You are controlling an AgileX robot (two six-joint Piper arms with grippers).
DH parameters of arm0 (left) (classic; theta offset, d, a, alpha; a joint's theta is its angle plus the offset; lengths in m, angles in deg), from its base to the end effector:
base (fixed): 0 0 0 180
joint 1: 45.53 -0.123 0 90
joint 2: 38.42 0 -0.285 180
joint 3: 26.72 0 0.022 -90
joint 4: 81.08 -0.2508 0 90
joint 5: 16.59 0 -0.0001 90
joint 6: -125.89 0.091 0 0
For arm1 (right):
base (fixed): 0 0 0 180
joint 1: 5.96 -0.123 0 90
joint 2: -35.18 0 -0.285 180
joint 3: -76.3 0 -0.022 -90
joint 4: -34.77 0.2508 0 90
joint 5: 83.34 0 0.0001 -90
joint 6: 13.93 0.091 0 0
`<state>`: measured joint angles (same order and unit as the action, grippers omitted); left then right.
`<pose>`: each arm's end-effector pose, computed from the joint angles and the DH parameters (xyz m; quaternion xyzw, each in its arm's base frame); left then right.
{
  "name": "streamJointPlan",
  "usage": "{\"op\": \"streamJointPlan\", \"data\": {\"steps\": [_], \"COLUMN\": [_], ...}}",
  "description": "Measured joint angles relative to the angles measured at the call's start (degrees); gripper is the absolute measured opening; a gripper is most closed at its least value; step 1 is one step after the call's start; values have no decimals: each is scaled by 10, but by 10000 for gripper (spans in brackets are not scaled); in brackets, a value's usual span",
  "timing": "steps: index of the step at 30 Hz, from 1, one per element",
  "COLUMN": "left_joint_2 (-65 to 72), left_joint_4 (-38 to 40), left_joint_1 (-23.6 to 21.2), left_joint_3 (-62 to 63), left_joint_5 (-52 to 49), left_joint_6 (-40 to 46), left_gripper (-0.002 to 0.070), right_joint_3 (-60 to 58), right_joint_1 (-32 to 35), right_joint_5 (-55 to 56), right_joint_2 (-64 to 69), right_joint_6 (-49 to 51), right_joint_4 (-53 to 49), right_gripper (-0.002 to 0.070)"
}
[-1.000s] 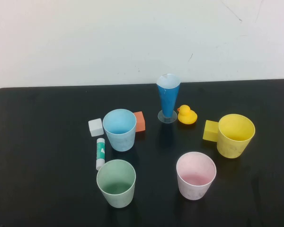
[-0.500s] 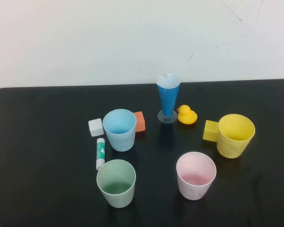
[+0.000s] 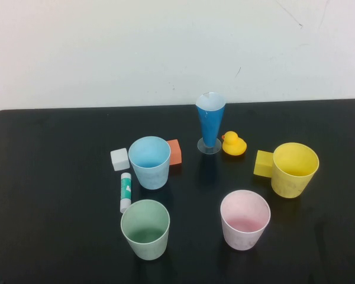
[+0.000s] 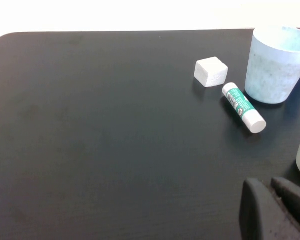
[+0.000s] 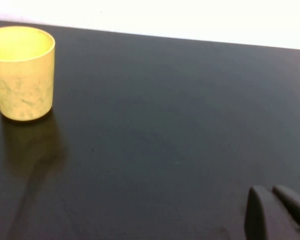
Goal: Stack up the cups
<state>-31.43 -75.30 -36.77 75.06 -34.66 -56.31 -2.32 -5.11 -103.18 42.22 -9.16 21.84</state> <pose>0.0527 -0.0110 0.1797 0.0170 0.7834 -0.1010 0.6130 0.0531 -0.0077 0.1752 -0.0223 0.7930 -0.0739 0.6043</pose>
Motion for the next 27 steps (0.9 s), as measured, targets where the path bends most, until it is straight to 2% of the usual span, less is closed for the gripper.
{"op": "streamJointPlan", "data": {"steps": [3, 7, 18, 21, 25, 27], "left_joint_2": [0, 0, 0, 0, 0, -1], "left_joint_4": [2, 4, 7, 6, 34, 56], "left_joint_1": [0, 0, 0, 0, 0, 0], "left_joint_3": [0, -1, -1, -1, -1, 8], "left_joint_5": [2, 67, 522, 610, 644, 599], "left_joint_6": [0, 0, 0, 0, 0, 1], "left_gripper": [1, 1, 1, 1, 1, 1], "right_joint_3": [0, -2, -2, -2, -2, 4], "right_joint_1": [0, 0, 0, 0, 0, 0], "right_joint_5": [5, 50, 398, 439, 442, 436], "right_joint_2": [0, 0, 0, 0, 0, 0], "right_joint_6": [0, 0, 4, 0, 29, 30], "right_joint_4": [0, 0, -4, -4, 0, 0], "right_gripper": [-1, -1, -1, -1, -1, -1]}}
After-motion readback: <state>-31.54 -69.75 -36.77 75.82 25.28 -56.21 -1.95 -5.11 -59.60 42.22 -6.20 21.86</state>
